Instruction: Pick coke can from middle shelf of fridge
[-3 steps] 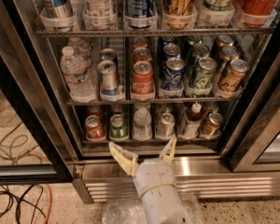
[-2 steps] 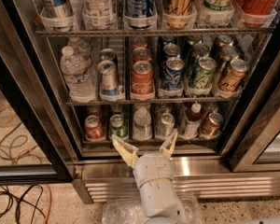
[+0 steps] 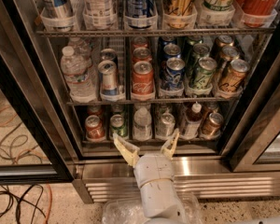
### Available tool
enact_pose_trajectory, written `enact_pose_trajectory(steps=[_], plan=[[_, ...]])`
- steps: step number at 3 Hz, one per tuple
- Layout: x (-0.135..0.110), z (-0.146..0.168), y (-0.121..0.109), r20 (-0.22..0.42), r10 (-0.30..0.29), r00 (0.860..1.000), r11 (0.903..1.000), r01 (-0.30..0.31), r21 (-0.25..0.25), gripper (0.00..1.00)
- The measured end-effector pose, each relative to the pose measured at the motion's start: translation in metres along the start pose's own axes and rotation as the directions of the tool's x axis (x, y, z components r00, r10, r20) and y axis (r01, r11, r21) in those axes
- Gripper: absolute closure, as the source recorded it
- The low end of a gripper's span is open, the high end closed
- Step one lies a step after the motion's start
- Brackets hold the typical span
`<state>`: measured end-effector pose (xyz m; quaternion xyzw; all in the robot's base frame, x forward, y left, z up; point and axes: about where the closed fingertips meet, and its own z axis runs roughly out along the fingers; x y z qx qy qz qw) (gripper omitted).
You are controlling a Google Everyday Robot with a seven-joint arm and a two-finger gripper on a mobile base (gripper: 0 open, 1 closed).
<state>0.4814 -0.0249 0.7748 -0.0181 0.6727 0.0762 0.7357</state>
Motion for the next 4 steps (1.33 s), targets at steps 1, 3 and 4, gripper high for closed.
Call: enact_pose_trajectory(steps=[1, 3, 4], plan=[[-0.003, 0.004, 0.004, 0.025, -0.039, 0.999, 0.999, 0.04, -0.021, 0.0], [-0.03, 0.031, 0.005, 0.191, -0.155, 0.969, 0.9867, 0.162, -0.02, 0.0], [-0.03, 0.031, 0.006, 0.191, -0.155, 0.969, 0.9866, 0.162, -0.02, 0.0]])
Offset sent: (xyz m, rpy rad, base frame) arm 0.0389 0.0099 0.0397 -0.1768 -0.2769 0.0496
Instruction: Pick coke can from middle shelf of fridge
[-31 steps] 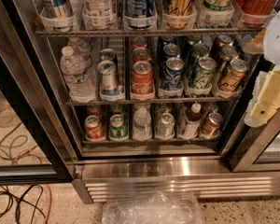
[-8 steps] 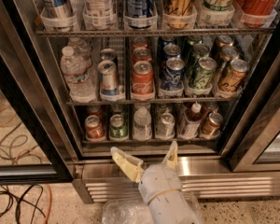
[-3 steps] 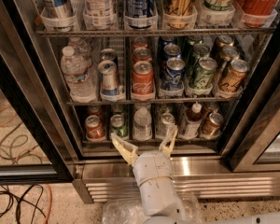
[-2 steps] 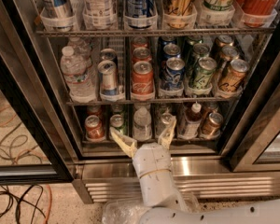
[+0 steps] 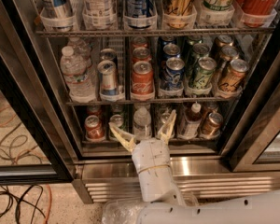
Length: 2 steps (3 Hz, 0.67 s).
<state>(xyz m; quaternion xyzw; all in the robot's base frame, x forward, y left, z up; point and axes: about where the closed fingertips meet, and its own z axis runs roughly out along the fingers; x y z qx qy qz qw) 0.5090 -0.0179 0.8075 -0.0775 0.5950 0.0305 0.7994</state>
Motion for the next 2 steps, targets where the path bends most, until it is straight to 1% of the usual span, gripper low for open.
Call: enact_pose_trajectory(steps=[1, 2], plan=[[-0.005, 0.016, -0.006, 0.035, -0.017, 0.999, 0.9998, 0.017, 0.008, 0.0], [-0.014, 0.046, -0.006, 0.077, -0.043, 0.996, 0.9989, 0.045, -0.017, 0.0]])
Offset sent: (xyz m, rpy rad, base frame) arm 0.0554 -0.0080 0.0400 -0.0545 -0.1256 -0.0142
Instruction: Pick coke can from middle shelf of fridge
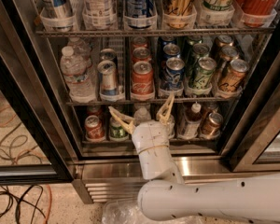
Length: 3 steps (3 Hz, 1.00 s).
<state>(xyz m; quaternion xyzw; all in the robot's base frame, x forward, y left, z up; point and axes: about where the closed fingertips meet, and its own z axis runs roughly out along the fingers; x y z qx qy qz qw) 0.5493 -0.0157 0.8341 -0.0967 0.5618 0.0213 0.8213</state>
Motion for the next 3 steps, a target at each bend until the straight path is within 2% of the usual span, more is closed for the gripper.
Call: enact_pose_trajectory(steps=[1, 3], plan=[[0.0, 0.0001, 0.0001, 0.0, 0.0, 1.0, 1.0, 0.0, -0.001, 0.0], [-0.0001, 0.0002, 0.0001, 0.0, 0.0, 1.0, 1.0, 0.0, -0.001, 0.41]])
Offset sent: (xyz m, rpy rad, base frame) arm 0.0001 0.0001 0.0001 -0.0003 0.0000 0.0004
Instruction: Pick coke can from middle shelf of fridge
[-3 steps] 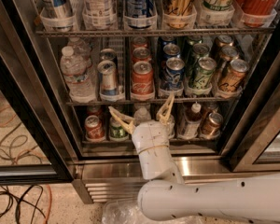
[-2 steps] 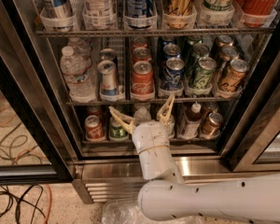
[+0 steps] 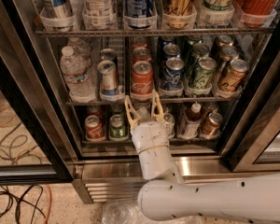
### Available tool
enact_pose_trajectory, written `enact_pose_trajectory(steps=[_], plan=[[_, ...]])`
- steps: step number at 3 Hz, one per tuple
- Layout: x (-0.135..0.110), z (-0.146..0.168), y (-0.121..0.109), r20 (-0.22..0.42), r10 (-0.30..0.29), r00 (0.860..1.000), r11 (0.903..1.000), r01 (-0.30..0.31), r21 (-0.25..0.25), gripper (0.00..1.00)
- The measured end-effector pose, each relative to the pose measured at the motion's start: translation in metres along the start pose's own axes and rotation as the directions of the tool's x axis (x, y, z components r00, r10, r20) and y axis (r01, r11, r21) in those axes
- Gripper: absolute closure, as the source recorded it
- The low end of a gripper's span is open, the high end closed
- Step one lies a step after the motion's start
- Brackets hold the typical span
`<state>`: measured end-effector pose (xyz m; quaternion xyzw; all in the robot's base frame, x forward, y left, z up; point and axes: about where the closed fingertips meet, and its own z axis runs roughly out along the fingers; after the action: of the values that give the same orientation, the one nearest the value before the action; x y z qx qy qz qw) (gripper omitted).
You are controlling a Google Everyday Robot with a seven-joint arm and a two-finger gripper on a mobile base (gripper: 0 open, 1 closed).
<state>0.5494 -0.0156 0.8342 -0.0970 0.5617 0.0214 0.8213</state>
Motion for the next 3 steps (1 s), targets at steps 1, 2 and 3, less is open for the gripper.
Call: enact_pose_trajectory(steps=[1, 2, 3], plan=[[0.0, 0.0, 0.0, 0.0, 0.0, 1.0, 1.0, 0.0, 0.0, 0.38], [-0.0001, 0.0006, 0.0001, 0.0, 0.0, 1.0, 1.0, 0.0, 0.0, 0.31], [0.0005, 0.0088, -0.0017, 0.004, -0.004, 1.0, 1.0, 0.004, 0.004, 0.29]])
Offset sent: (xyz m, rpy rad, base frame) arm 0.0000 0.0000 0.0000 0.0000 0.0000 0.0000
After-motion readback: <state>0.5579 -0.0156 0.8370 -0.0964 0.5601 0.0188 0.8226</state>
